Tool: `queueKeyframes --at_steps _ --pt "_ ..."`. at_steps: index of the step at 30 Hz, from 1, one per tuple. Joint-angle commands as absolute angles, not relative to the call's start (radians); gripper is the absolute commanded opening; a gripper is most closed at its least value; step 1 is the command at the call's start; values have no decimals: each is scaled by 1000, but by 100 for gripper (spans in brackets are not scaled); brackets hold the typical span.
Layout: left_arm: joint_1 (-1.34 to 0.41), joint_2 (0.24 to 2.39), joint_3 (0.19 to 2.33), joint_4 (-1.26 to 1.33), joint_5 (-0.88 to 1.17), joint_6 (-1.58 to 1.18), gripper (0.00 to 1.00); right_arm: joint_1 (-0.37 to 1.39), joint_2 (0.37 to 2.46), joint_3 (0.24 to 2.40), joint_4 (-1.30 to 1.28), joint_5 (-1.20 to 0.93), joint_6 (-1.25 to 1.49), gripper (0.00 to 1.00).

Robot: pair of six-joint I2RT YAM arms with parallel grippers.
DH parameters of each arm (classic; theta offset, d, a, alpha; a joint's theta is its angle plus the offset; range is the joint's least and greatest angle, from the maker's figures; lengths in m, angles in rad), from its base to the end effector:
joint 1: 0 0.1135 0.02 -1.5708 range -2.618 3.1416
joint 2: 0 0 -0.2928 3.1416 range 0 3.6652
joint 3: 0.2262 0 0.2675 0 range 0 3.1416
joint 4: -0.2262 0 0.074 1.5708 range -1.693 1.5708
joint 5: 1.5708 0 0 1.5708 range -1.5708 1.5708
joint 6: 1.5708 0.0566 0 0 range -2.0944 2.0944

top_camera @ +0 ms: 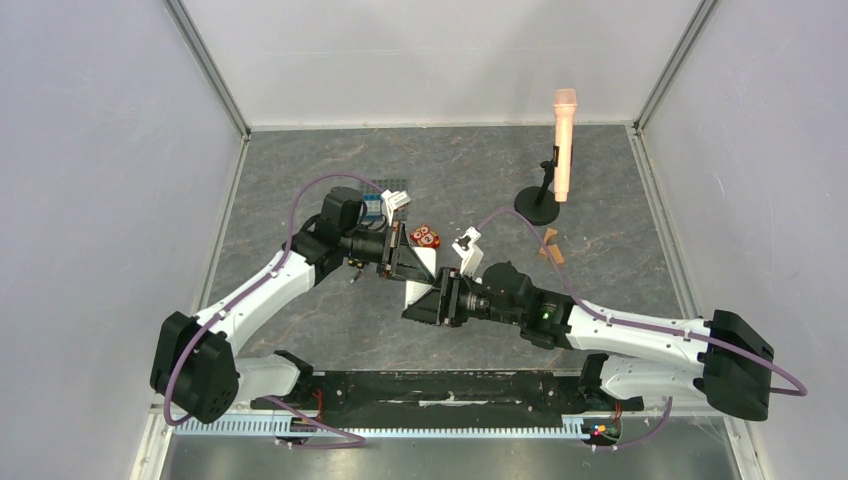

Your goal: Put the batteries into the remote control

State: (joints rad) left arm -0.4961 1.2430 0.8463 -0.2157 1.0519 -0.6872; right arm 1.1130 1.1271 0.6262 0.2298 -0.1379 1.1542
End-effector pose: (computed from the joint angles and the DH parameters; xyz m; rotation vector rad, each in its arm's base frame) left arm 0.2166 -0.1731 0.2866 0.4695 2.3475 -1.7685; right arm 0.1155 0.2520 0.2706 -0.0705 2.2152 1.5886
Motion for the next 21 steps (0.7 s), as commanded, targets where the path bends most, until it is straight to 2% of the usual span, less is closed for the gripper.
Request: queueKeyframes --at_steps 1,7,11,14,17,21 --pt "-497 1237 884 -197 1063 -676 2 1111 1113 606 335 -159 1178 49" --pt "-497 1214 891 -118 1102 -749 2 1101 1092 568 374 -169 1195 42" --pt "-497 1196 896 -87 1119 -781 2 1098 1081 565 392 -177 1176 32" --pt "-498 1188 898 -71 1130 -807 2 1097 1080 571 408 -193 1152 28" --pt "-497 1180 899 -54 1137 -829 2 1096 1087 575 430 -213 1135 30" --pt "-497 1172 898 -52 1141 -833 2 1097 1087 575 471 -223 1144 49"
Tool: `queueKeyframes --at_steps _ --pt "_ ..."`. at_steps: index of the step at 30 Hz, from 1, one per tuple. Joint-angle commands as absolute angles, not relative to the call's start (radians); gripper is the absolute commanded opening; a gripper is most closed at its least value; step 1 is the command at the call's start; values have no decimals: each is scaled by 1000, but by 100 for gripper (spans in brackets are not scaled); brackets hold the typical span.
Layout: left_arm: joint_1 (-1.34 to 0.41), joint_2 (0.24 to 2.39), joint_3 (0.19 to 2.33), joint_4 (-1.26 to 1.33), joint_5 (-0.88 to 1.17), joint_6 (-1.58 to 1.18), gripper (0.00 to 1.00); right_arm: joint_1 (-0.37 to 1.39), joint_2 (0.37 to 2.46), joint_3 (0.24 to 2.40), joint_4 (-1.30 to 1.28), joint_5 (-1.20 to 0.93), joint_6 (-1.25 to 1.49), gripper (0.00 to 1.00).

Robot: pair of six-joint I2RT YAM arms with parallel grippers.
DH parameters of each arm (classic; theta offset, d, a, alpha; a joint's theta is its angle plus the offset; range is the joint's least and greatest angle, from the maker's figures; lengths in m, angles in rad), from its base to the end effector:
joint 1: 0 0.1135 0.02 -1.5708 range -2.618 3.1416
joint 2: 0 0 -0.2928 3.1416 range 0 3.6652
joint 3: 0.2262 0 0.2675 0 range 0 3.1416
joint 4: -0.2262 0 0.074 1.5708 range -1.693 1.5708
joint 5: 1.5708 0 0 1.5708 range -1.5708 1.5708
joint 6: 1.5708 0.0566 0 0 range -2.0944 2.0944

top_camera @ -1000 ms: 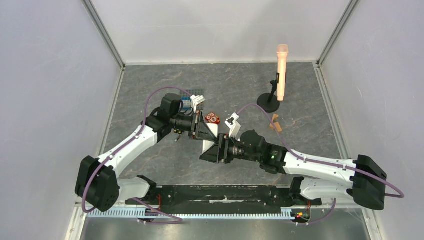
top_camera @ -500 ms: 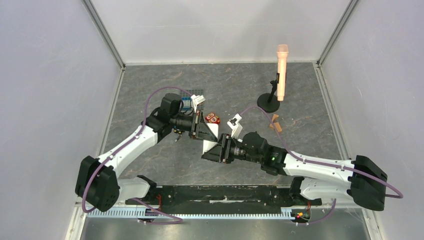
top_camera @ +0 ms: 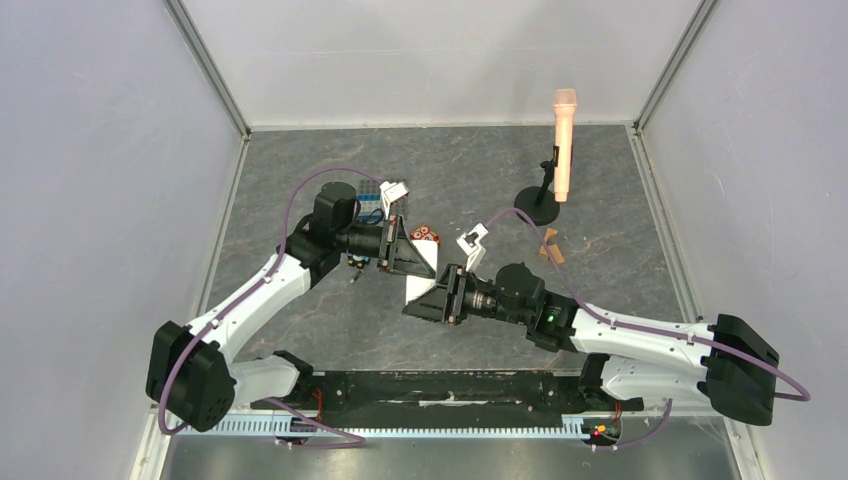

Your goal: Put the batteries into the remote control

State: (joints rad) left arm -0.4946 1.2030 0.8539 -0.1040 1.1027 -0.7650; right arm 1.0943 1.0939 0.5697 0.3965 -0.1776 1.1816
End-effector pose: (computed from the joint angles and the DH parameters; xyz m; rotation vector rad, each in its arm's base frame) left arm 0.2134 -0.1725 0.3104 0.5247 2.2217 -1.8437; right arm 0.1149 0.2445 0.2786 -0.0718 2.0783 1.7332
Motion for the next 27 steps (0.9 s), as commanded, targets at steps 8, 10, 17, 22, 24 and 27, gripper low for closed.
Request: queueKeyframes --at_steps 8,10,17,22,24,27 --pt "-498 1175 873 -51 1135 -827 2 1094 1053 570 529 -206 1162 80" --pt "-497 1175 870 -51 1132 -825 2 1089 1037 561 528 -201 1165 80" --pt "-497 1175 876 -47 1131 -825 2 1078 1003 513 529 -189 1189 62" --pt "-497 1177 877 -47 1130 -827 2 1076 1005 500 541 -190 1191 47" --pt "-497 1177 874 -47 1130 -828 2 1075 1007 498 543 -190 1193 42" --pt "-497 1177 871 -47 1129 -828 2 1072 1010 494 548 -192 1196 36"
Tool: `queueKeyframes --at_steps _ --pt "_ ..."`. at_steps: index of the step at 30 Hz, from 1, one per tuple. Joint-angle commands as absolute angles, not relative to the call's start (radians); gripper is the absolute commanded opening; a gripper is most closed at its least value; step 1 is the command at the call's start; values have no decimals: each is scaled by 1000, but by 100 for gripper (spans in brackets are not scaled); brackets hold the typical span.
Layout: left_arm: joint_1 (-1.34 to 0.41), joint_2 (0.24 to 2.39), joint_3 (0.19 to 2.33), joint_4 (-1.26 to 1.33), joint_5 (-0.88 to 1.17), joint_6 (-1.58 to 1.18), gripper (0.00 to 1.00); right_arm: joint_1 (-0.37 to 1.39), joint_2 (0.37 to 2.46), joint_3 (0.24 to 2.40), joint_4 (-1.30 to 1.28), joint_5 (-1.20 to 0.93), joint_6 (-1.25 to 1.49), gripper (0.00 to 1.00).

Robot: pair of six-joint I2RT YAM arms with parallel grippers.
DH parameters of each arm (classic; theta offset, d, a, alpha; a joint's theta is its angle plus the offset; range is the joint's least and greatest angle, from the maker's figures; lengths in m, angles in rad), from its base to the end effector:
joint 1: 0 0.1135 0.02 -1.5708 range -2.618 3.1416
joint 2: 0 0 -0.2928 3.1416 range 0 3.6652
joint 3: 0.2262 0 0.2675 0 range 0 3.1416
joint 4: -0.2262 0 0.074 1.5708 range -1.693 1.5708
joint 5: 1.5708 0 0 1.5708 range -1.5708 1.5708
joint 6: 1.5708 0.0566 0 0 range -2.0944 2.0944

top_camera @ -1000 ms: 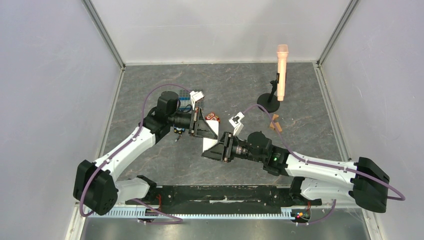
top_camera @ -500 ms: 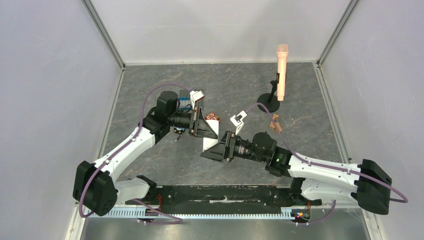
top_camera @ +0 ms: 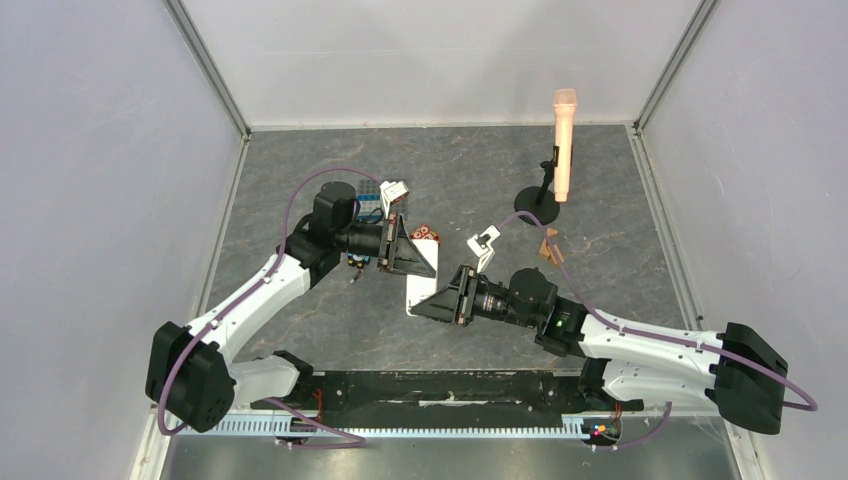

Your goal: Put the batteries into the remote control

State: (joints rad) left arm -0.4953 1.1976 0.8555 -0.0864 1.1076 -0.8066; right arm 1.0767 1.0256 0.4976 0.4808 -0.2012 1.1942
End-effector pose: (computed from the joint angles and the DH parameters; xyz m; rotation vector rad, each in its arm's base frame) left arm 0.2128 -0.1725 0.3140 0.5031 2.2229 -1.8666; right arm 0.1100 0.2280 0.2782 -0.0743 1.9950 1.8034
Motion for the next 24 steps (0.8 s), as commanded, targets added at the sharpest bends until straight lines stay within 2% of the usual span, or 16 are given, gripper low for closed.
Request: queueKeyframes --at_steps 1,5,9,11,14,16,19,24 --pt "-497 1176 871 -46 1129 -828 2 1072 1009 490 556 -193 1197 34" --pt "-497 1172 868 -47 1128 -828 2 1069 1007 482 573 -197 1201 25" --pt "-497 1172 868 -47 1126 -828 2 1068 1006 482 575 -200 1206 23" --pt "-497 1173 868 -47 1126 -827 2 1066 1004 482 571 -200 1212 30" --pt "-497 1172 868 -46 1124 -824 2 1067 996 485 562 -197 1215 61" --pt "-498 1171 868 -46 1123 -819 2 1065 985 489 548 -191 1210 73" --pt "-497 1162 867 -46 1108 -808 2 1065 962 496 508 -172 1190 81" --pt "-480 1133 880 -95 1066 -768 2 1060 919 495 422 -112 1168 83"
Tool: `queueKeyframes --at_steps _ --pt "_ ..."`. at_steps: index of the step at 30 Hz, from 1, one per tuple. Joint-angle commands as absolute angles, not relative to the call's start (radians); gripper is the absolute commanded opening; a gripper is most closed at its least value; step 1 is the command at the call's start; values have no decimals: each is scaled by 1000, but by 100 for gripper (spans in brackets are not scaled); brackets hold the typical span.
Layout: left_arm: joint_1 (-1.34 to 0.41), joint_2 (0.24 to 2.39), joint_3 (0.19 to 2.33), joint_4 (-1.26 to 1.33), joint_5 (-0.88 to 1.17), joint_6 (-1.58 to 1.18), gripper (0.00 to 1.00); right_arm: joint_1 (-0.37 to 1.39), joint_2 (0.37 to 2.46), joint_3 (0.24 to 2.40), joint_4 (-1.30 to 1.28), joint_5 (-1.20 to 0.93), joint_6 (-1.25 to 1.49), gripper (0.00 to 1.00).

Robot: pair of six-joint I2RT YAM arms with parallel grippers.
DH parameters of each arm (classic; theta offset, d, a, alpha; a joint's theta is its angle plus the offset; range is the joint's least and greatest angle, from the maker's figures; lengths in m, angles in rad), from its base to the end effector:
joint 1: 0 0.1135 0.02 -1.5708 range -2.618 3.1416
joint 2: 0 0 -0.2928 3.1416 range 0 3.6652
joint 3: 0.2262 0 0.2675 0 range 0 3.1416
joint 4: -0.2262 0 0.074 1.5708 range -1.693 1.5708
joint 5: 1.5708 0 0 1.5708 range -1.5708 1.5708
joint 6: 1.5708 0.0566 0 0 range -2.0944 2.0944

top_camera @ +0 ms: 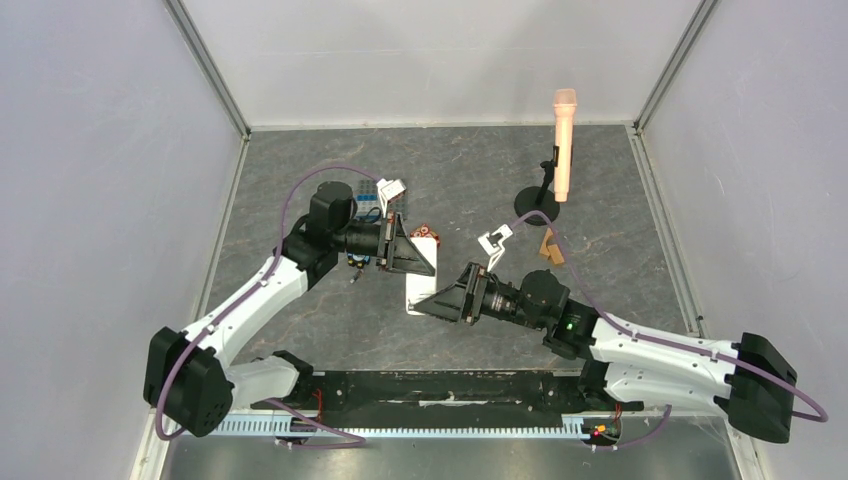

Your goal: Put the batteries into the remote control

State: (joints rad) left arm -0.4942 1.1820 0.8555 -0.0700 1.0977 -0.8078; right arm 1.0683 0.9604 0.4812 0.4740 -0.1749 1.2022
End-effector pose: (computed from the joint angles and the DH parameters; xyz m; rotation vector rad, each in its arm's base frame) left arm 0.2113 -0.1711 0.3191 0.5122 2.1909 -1.8542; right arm 0.1074 0.2159 0.2858 -0.0389 1.9395 1.8145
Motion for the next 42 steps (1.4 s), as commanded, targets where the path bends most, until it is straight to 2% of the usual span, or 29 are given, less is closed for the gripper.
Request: queueKeyframes --at_steps 1,6,11,16,20,24,30,36,42 --pt "-472 1121 886 -125 1052 -752 2 1059 912 497 401 -97 1167 82" --pt "-376 1035 945 -380 847 -629 2 1056 931 583 209 -8 1120 78" --pt "-350 949 1068 -730 373 -494 2 1064 1066 730 61 76 1055 72" --pt "-350 875 1105 -907 -25 -490 2 1117 1311 920 -95 219 1009 68" --pt "-350 800 1115 -974 -206 -495 2 1163 1505 1077 -116 296 850 65" --pt "-350 733 1137 -1017 -334 -494 2 1170 1655 1191 -26 239 556 61" --pt "-350 701 1168 -1073 -416 -509 2 1169 1840 1318 63 21 47 61" --pt "-350 704 1183 -1118 -410 -570 2 1142 1968 1343 127 -188 -310 66" --pt "-350 709 1170 -1135 -383 -593 2 1075 2041 1377 140 -299 -461 80"
